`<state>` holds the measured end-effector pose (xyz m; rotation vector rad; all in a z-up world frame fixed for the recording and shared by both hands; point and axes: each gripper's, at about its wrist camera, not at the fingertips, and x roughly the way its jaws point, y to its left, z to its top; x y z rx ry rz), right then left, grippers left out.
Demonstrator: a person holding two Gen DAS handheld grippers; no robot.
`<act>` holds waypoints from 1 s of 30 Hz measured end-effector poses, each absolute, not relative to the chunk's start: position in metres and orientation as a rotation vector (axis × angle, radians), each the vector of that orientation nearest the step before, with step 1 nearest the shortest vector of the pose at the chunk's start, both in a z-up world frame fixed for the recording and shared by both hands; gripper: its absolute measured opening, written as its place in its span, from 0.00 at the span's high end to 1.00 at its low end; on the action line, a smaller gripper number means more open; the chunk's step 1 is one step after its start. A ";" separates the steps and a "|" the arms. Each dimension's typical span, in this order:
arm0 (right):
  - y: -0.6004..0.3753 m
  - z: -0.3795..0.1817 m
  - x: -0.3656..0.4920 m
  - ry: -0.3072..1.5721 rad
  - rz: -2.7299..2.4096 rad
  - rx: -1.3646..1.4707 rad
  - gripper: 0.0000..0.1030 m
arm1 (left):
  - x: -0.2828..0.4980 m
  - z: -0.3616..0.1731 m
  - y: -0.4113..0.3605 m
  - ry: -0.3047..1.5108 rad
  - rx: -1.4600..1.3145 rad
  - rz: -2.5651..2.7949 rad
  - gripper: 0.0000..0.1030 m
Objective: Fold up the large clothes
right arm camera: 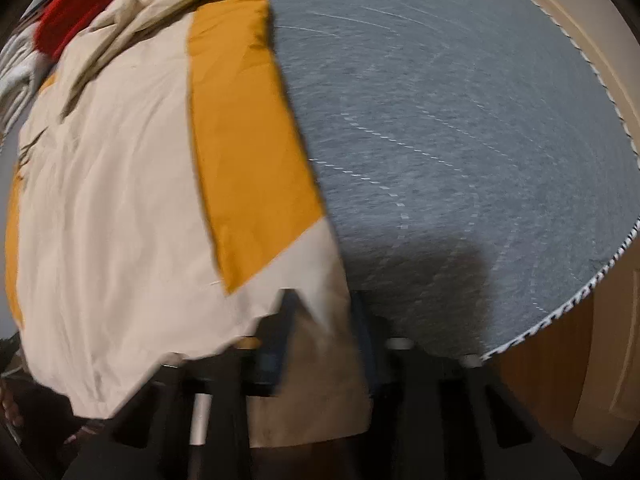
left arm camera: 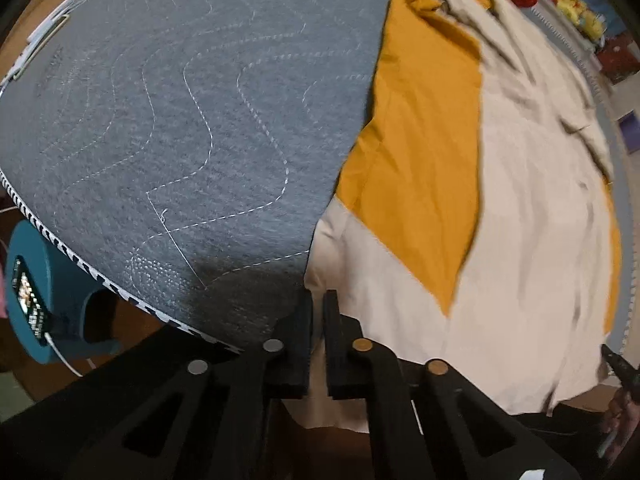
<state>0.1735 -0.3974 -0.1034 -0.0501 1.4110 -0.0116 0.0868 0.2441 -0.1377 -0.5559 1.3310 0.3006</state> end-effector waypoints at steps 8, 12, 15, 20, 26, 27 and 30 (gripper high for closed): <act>-0.411 -0.065 0.160 1.303 0.015 0.082 0.97 | 0.066 -0.130 0.254 1.286 -0.719 0.207 0.92; -0.421 -0.093 0.165 1.410 -0.029 0.103 0.90 | 0.070 -0.147 0.264 1.345 -0.764 0.265 0.72; -0.422 -0.101 0.169 1.433 -0.037 0.048 0.85 | 0.066 -0.151 0.263 1.353 -0.774 0.282 0.72; -0.415 -0.107 0.163 1.437 -0.045 0.000 0.81 | 0.065 -0.147 0.241 1.380 -0.590 0.267 0.72; -0.386 -0.104 0.172 1.389 -0.004 -0.053 0.97 | 0.059 -0.128 0.224 1.344 -0.494 0.227 0.98; -0.384 -0.096 0.171 1.359 0.012 -0.047 0.97 | 0.057 -0.121 0.221 1.329 -0.480 0.218 0.98; -0.379 -0.069 0.165 1.278 0.053 -0.021 0.97 | 0.056 -0.089 0.208 1.264 -0.424 0.162 0.99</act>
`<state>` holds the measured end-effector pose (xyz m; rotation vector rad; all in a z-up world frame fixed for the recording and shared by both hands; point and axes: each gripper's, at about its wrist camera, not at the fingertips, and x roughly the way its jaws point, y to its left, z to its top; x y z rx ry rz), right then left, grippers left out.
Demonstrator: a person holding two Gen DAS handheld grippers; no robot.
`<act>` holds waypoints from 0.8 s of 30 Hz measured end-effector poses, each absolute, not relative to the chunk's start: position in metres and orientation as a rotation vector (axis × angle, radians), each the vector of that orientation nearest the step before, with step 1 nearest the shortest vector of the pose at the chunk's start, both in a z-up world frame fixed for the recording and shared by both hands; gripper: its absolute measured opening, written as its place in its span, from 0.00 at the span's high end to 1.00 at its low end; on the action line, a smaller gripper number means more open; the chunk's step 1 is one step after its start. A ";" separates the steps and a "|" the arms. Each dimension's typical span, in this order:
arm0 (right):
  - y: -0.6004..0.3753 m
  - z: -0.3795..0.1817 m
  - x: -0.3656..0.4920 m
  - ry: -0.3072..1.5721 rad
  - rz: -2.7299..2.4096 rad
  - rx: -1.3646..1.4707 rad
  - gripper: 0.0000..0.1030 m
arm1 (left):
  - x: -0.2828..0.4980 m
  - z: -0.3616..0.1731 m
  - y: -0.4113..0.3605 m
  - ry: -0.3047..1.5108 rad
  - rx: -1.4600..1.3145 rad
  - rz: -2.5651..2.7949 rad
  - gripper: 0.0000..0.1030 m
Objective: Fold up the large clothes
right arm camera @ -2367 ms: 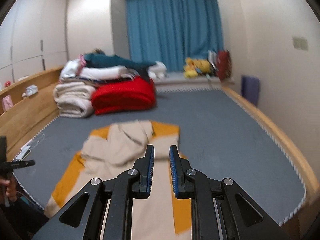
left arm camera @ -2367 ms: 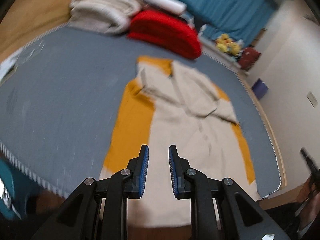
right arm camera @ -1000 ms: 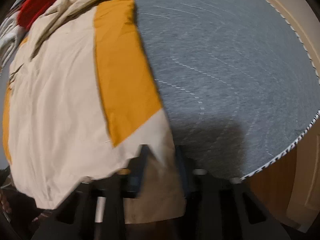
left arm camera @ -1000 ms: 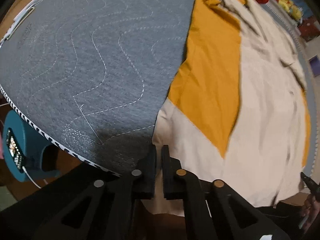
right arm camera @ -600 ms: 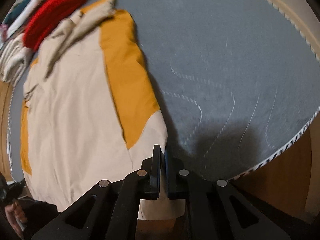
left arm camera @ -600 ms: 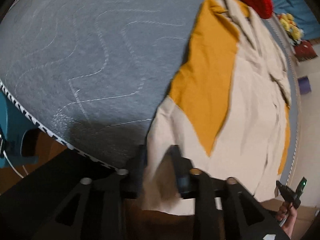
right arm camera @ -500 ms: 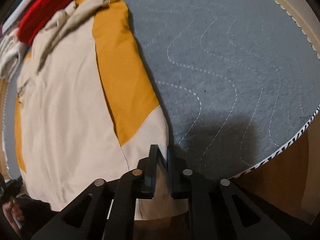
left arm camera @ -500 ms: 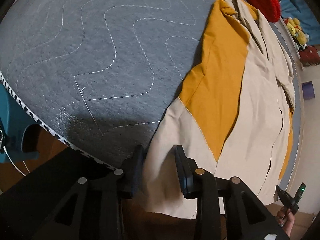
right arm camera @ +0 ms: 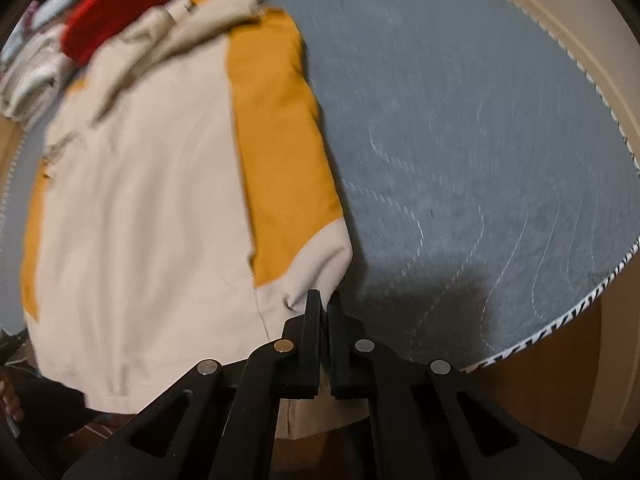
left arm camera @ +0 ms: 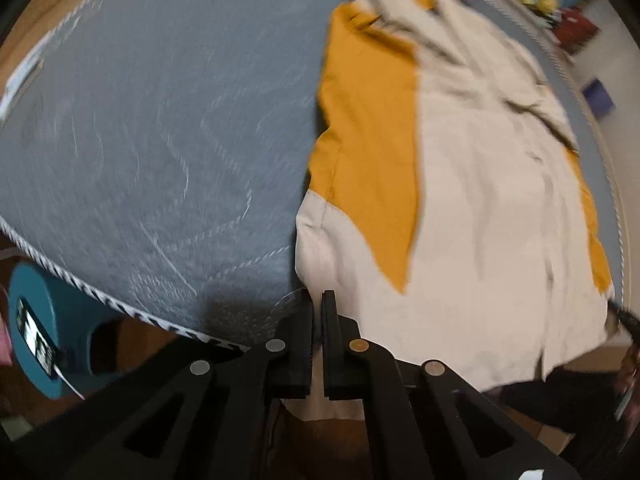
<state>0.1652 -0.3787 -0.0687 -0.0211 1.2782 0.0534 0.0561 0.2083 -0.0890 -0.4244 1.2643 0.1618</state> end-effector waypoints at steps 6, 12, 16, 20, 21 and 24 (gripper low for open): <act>-0.375 0.007 0.152 1.115 0.153 0.051 0.98 | 0.039 -0.018 0.213 1.138 -0.456 0.038 0.99; -0.383 0.076 0.127 1.001 0.235 0.146 0.98 | 0.003 0.042 0.227 1.043 -0.493 -0.070 0.99; -0.394 0.109 0.099 0.953 0.265 0.155 0.98 | -0.029 0.058 0.238 1.048 -0.514 -0.118 0.99; -0.420 0.123 0.059 0.963 0.265 0.223 0.98 | -0.065 0.066 0.247 1.061 -0.574 -0.148 0.99; -0.428 0.125 0.047 0.967 0.256 0.237 0.98 | -0.073 0.068 0.250 1.059 -0.597 -0.155 0.99; -0.445 0.125 0.029 0.980 0.216 0.246 0.98 | -0.071 0.074 0.254 1.055 -0.637 -0.162 0.99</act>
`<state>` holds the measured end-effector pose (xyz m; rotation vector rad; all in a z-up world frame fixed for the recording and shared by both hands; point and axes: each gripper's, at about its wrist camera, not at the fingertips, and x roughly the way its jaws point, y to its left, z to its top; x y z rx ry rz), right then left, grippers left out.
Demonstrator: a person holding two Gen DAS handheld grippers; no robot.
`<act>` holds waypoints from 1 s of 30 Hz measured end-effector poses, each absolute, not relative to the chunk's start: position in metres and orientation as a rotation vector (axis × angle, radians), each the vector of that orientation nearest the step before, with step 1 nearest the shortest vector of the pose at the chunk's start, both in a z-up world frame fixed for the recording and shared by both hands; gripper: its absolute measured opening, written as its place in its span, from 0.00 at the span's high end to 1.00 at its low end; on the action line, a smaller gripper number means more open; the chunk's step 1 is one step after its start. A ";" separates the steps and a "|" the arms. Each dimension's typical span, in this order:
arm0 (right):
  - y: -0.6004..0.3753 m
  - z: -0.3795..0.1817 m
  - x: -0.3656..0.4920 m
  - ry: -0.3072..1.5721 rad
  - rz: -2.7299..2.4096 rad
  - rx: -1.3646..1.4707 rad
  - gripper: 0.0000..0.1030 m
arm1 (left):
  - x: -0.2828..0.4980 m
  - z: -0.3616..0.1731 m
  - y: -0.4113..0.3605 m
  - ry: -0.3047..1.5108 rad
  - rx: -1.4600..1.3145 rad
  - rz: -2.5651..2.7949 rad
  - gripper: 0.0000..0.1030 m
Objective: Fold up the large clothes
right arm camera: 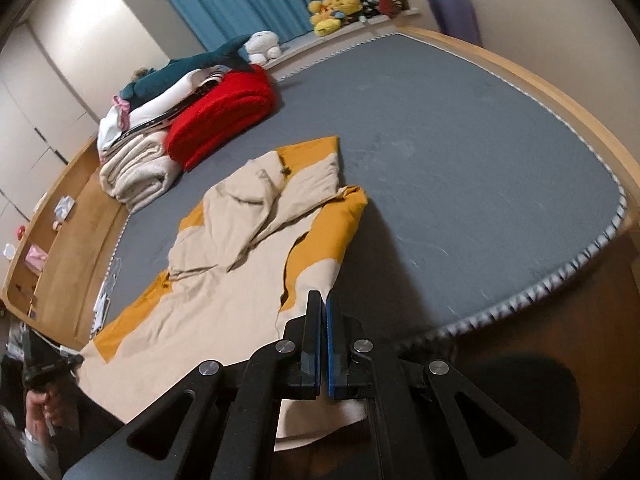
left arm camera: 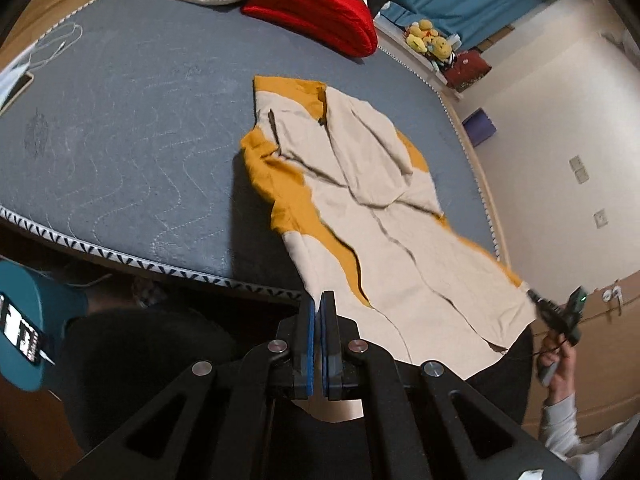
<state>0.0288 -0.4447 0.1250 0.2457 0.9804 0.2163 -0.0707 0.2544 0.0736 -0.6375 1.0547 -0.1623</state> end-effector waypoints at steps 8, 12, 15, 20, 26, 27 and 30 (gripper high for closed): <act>-0.420 0.113 0.128 0.956 0.219 0.181 0.98 | 0.067 0.050 0.268 1.008 -0.599 -0.118 0.99; -0.388 0.081 0.233 0.978 0.194 0.119 0.98 | 0.150 0.013 0.283 1.002 -0.603 -0.067 0.99; -0.371 0.050 0.303 1.016 0.178 0.090 0.98 | 0.195 -0.015 0.299 1.014 -0.626 -0.032 0.99; -0.360 -0.008 0.371 1.111 0.138 0.088 0.98 | 0.237 -0.059 0.311 1.097 -0.689 0.014 0.99; -0.359 -0.040 0.396 1.164 0.118 0.106 0.97 | 0.245 -0.068 0.308 1.144 -0.700 0.019 0.92; -0.360 -0.042 0.397 1.164 0.114 0.094 0.97 | 0.241 -0.064 0.314 1.116 -0.735 0.024 0.90; -0.368 -0.031 0.394 1.118 0.074 0.109 0.89 | 0.226 -0.049 0.329 1.035 -0.795 0.035 0.86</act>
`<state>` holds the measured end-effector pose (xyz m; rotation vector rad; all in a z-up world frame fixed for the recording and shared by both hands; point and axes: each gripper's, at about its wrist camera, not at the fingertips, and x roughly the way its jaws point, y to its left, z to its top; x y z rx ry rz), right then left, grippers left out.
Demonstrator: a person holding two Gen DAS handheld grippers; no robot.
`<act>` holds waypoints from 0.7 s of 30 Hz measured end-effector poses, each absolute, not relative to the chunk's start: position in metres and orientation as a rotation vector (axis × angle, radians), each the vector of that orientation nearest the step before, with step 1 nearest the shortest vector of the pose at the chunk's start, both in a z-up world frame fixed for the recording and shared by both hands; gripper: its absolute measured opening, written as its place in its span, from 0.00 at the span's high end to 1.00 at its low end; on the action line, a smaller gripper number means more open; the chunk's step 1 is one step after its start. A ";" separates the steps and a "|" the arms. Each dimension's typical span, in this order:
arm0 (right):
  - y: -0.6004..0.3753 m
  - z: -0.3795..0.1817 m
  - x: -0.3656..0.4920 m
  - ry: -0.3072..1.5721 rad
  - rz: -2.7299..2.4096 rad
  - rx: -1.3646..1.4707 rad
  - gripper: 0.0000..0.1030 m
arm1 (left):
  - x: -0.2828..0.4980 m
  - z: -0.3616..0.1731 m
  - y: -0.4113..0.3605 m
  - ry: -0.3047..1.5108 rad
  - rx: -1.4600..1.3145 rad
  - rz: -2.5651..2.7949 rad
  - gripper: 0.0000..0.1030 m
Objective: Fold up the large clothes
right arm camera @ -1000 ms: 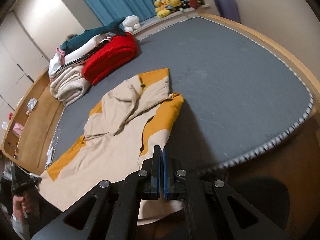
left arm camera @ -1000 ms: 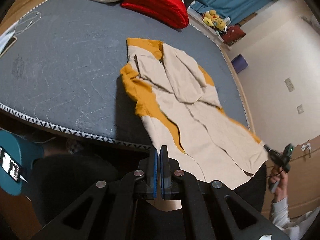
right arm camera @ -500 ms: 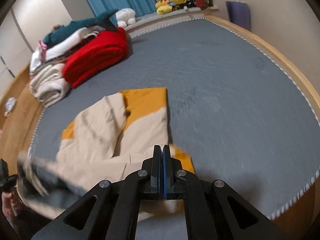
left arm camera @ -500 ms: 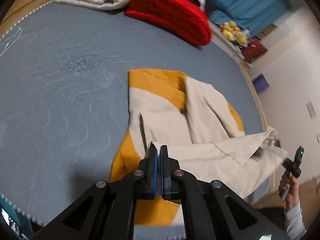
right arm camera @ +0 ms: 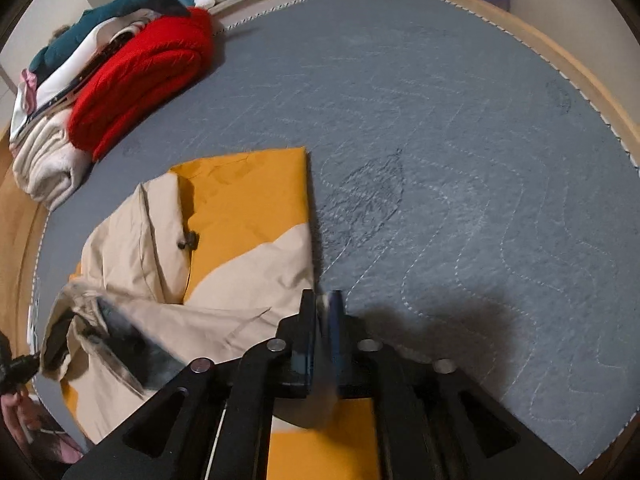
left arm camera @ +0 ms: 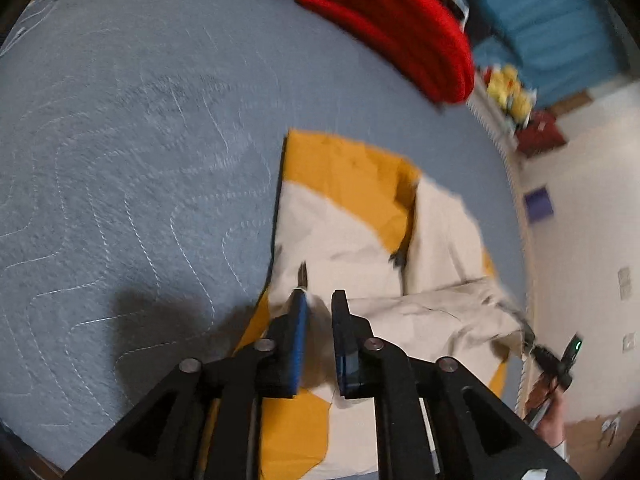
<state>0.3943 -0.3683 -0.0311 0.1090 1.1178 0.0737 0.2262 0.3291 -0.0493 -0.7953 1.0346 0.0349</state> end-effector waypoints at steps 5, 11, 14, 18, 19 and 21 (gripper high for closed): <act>-0.394 -0.011 0.378 1.033 0.064 0.162 0.73 | 0.209 -0.050 0.336 1.039 -0.769 0.053 0.73; -0.377 -0.057 0.370 1.220 0.177 0.090 0.59 | 0.215 -0.074 0.317 1.162 -0.684 0.047 0.61; -0.363 -0.075 0.369 1.283 0.217 0.034 0.59 | 0.220 -0.087 0.310 1.167 -0.695 0.044 0.58; -0.349 -0.087 0.366 1.303 0.241 -0.039 0.59 | 0.235 -0.105 0.307 1.163 -0.723 0.059 0.57; -0.347 -0.089 0.366 1.303 0.240 -0.048 0.59 | 0.240 -0.106 0.305 1.153 -0.728 0.062 0.57; -0.345 -0.091 0.365 1.299 0.239 -0.058 0.60 | 0.246 -0.105 0.303 1.125 -0.730 0.050 0.59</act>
